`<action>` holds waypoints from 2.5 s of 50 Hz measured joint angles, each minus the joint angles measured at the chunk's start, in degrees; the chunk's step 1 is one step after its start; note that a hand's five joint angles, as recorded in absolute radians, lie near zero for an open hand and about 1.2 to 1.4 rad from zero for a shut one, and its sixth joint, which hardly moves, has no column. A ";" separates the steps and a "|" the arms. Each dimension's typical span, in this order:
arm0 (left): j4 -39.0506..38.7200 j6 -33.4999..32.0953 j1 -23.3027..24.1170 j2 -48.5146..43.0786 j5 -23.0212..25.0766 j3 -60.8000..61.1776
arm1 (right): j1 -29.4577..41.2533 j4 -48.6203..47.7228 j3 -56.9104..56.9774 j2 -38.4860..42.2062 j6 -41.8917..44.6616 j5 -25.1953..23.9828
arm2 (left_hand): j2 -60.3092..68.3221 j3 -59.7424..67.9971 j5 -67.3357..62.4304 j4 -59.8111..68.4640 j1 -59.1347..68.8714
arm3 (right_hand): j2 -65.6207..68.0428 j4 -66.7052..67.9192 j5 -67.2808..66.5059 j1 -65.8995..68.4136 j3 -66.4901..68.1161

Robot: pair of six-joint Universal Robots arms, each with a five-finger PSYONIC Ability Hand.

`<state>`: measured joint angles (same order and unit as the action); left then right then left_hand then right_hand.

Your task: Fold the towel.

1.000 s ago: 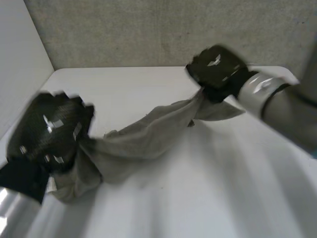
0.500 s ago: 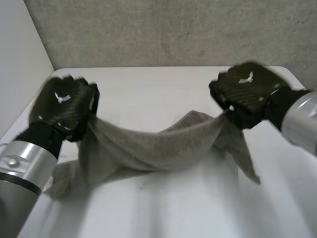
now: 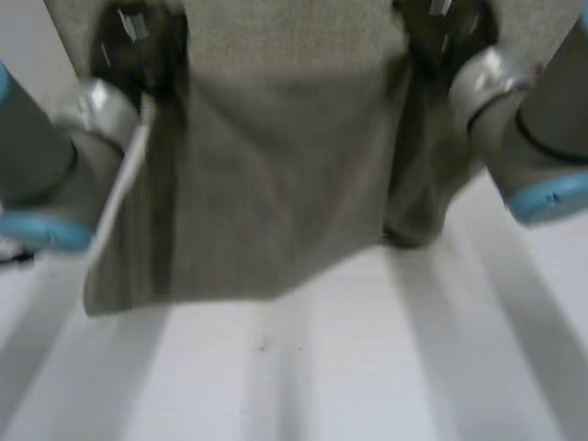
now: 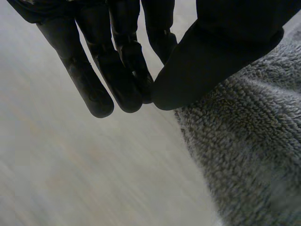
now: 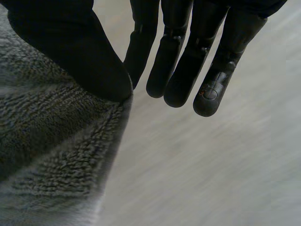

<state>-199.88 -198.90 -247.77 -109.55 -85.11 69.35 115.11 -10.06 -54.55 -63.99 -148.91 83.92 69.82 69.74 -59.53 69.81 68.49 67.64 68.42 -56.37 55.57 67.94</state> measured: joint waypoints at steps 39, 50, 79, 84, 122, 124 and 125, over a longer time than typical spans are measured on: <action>-6.74 -1.95 -0.27 -0.91 3.18 42.93 | -0.59 2.41 -49.06 -7.36 0.02 -10.27 | 0.00 0.01 -0.04 0.00 0.00 | 0.01 0.00 -0.31 0.00 0.11; -1.10 -2.53 1.38 8.07 3.09 47.02 | -3.84 3.31 -53.02 -11.48 -0.46 -10.53 | -2.65 -2.57 1.78 -2.66 -0.39 | 0.01 0.00 -0.36 0.00 0.11; 2.08 -2.12 -15.96 11.40 22.52 43.73 | -12.04 1.67 -55.25 -12.80 -0.80 -14.91 | -39.22 -39.00 39.07 -39.29 -37.58 | 0.00 0.00 -0.38 0.00 0.11; 6.98 -2.16 -17.34 11.14 23.54 45.56 | -12.22 1.23 -55.23 -12.29 -0.84 -14.89 | -39.22 -39.00 39.07 -39.29 -37.58 | 0.01 0.00 -0.36 0.00 0.11; 4.75 -2.57 -18.15 12.08 19.03 56.75 | -12.38 0.46 -54.40 -9.20 -4.98 -14.07 | -30.44 -30.37 30.31 -30.42 -29.00 | 0.01 0.00 -0.37 0.00 0.11; 4.15 -2.60 -18.13 11.32 19.05 56.65 | -12.31 0.47 -54.37 -9.06 -5.18 -14.05 | -28.46 -28.37 28.37 -28.56 -27.14 | 0.00 0.00 -0.37 0.00 0.10; 3.99 -2.61 -18.12 11.11 19.06 56.62 | -12.28 0.47 -54.37 -9.03 -5.20 -14.05 | -28.46 -28.37 28.37 -28.56 -27.14 | 0.00 0.00 -0.37 0.00 0.10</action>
<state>-195.89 -201.51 -265.89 -98.43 -66.05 125.97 102.82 -9.58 -108.92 -73.02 -154.12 69.87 41.37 41.37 -31.16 41.25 41.35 67.64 68.42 -56.74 55.57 68.03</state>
